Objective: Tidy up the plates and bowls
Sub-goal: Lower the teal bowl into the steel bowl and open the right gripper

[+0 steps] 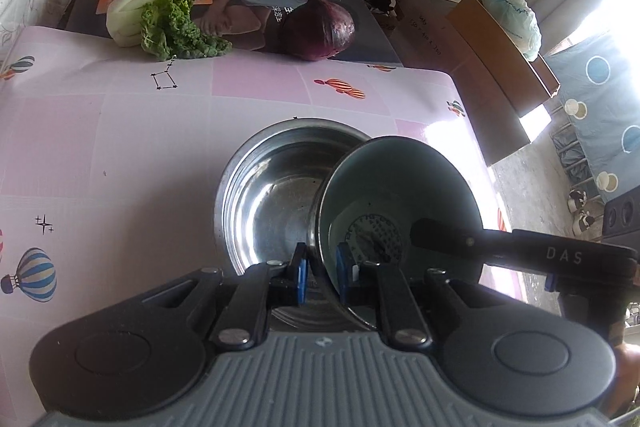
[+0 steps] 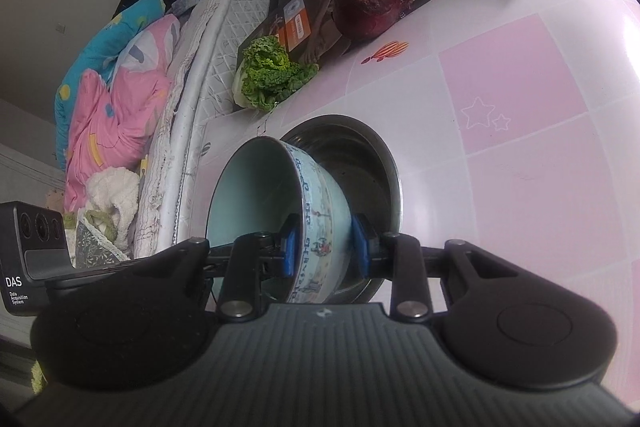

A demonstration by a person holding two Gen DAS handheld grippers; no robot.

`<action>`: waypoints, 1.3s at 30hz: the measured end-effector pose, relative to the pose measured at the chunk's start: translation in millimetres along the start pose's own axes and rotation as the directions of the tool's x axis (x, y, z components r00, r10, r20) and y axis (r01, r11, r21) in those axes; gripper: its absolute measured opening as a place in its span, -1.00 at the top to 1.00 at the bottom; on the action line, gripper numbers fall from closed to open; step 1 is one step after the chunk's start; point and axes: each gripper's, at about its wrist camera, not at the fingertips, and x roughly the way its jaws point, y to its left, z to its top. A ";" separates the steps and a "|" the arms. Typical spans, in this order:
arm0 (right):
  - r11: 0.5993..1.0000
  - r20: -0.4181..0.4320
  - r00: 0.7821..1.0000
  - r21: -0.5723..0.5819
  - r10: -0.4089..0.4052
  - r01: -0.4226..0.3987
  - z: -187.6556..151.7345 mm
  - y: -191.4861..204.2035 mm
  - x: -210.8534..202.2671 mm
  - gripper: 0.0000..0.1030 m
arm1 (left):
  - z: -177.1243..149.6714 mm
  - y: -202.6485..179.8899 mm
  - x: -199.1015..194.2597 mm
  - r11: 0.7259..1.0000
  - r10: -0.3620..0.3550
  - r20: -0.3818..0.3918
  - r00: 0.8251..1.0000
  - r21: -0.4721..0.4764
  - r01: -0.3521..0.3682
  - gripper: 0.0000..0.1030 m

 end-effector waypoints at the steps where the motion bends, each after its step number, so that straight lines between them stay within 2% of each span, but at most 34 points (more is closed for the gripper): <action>1: 1.000 -0.008 1.000 0.001 -0.003 0.003 1.7 -1.0 7.2 0.48 | 1.1 2.4 2.3 1.000 0.003 -0.002 1.000 -0.003 -0.003 0.72; 10: 0.999 -0.041 0.998 -0.033 -0.040 0.038 11.6 1.7 43.9 0.48 | 6.4 20.8 17.1 1.000 0.027 0.002 1.000 -0.012 -0.027 0.70; 13: 0.997 -0.027 0.998 -0.054 -0.053 0.052 11.9 3.6 49.1 0.45 | 6.1 22.9 17.6 0.999 0.037 0.010 0.999 -0.005 -0.037 0.70; 19: 0.993 -0.011 0.998 -0.099 -0.069 0.067 13.2 9.8 48.4 0.33 | 2.8 31.2 8.9 0.999 0.031 0.069 0.997 -0.021 -0.029 0.68; 22: 0.995 -0.011 0.999 -0.092 -0.048 0.047 12.7 7.8 44.0 0.24 | 2.0 28.1 -1.7 0.999 0.033 0.110 0.993 -0.003 -0.033 0.64; 24: 0.996 -0.005 1.000 -0.079 -0.031 0.030 11.4 7.2 40.3 0.12 | 1.1 25.3 -8.6 0.999 0.037 0.133 0.990 0.012 -0.039 0.56; 26: 0.997 0.009 1.000 -0.078 -0.026 0.027 10.8 9.2 36.5 0.01 | -0.8 23.2 -15.5 0.999 0.040 0.153 0.987 0.025 -0.045 0.33; 29: 0.995 0.032 0.998 -0.085 -0.050 0.053 10.1 10.7 31.1 -0.16 | -4.5 21.5 -27.9 0.998 0.043 0.183 0.982 0.041 -0.051 0.11; 39: 0.999 0.117 0.993 -0.048 -0.004 0.009 -3.8 12.9 -8.7 -0.16 | -25.9 28.4 -79.0 0.997 0.053 0.231 0.971 0.040 -0.064 -0.14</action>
